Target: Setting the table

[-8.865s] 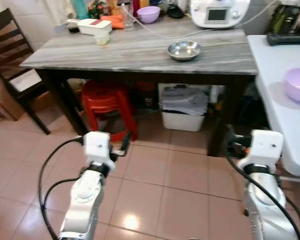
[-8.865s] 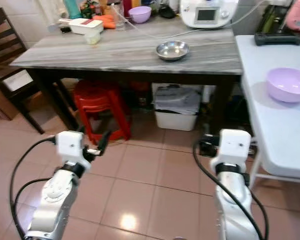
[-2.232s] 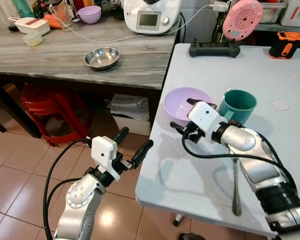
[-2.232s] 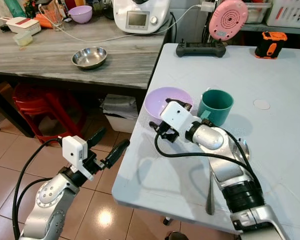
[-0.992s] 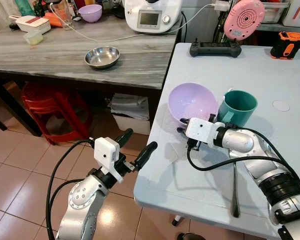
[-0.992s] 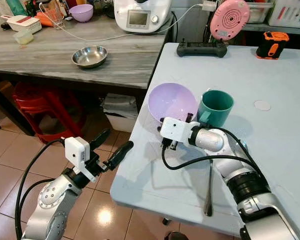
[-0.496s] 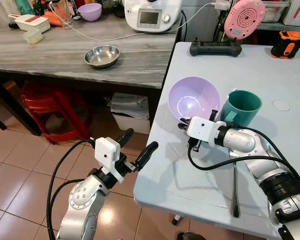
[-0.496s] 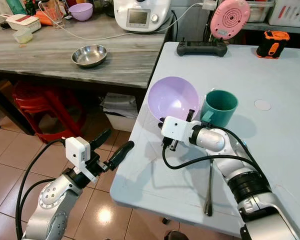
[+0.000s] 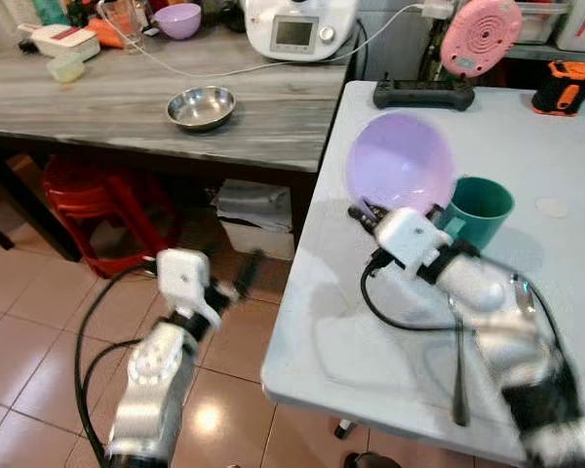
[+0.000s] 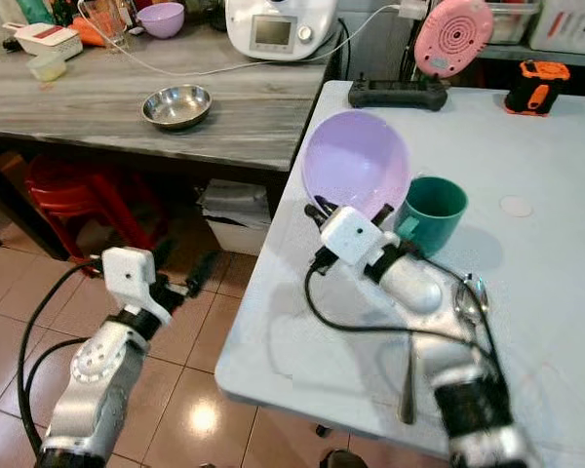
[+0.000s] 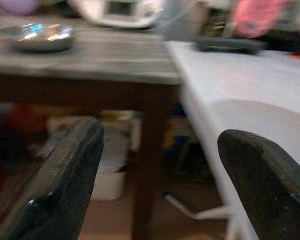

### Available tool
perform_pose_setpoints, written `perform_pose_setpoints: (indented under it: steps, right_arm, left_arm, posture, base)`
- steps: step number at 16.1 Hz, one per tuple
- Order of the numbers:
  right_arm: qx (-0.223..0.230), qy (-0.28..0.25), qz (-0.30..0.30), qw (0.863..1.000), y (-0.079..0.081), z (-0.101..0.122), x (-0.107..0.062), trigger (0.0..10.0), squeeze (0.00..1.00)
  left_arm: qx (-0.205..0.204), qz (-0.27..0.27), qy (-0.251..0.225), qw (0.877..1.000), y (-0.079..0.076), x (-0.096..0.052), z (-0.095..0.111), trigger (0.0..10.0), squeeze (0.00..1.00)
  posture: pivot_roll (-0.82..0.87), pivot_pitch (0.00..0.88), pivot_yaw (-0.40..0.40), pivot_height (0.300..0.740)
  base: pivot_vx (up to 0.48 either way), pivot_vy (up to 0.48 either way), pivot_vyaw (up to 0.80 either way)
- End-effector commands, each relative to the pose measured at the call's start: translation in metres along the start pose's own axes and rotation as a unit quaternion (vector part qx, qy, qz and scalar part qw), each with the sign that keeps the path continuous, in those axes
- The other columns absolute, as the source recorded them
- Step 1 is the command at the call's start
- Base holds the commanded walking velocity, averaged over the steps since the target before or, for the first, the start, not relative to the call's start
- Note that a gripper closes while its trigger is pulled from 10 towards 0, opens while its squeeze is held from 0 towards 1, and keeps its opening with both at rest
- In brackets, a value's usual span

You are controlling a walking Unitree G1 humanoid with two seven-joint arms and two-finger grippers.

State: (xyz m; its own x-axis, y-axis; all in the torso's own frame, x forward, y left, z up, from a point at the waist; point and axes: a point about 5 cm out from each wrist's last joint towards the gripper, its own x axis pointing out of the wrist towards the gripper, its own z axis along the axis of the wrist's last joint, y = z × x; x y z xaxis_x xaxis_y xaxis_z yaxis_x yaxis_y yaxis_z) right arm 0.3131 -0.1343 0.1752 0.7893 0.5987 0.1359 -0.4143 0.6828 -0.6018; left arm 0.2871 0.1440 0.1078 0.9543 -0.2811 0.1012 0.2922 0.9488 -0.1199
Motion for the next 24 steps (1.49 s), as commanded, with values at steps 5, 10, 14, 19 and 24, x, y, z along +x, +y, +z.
perform_pose_setpoints:
  steps: [5, 10, 14, 19, 24]
  right_arm:
    - [0.032, -0.035, -0.164, 0.985, -0.010, 0.025, -0.018, 10.0, 0.00]
    - [0.068, -0.015, -0.181, 0.981, 0.011, 0.030, -0.028, 10.0, 0.00]
    - [0.070, -0.011, -0.179, 0.981, 0.015, 0.031, -0.027, 10.0, 0.00]
    - [0.050, -0.015, -0.183, 0.982, 0.012, 0.035, -0.026, 10.0, 0.00]
    - [0.039, -0.021, -0.183, 0.982, 0.011, 0.037, -0.026, 10.0, 0.00]
  left_arm:
    - [-0.001, 0.051, -0.006, 0.999, 0.013, 0.012, 0.005, 10.0, 0.00]
    - [-0.015, 0.081, -0.004, 0.997, 0.017, 0.014, 0.003, 10.0, 0.00]
    - [-0.016, 0.076, -0.008, 0.997, 0.014, 0.015, 0.003, 10.0, 0.00]
    - [-0.018, 0.070, -0.013, 0.997, 0.011, 0.018, 0.004, 10.0, 0.00]
    - [-0.020, 0.068, -0.014, 0.997, 0.009, 0.019, 0.004, 10.0, 0.00]
  posture:
    - [-0.15, 0.106, 0.083, 0.740]
    - [-0.15, 0.102, 0.083, 0.740]
    - [-0.14, 0.101, 0.085, 0.740]
    - [-0.15, 0.101, 0.088, 0.740]
    - [-0.15, 0.102, 0.085, 0.740]
  base:
    - [0.000, 0.000, 0.00]
    - [0.000, 0.000, -0.10]
    - [0.000, 0.206, -0.56]
    - [0.000, 0.315, -0.55]
    - [0.000, 0.339, -0.54]
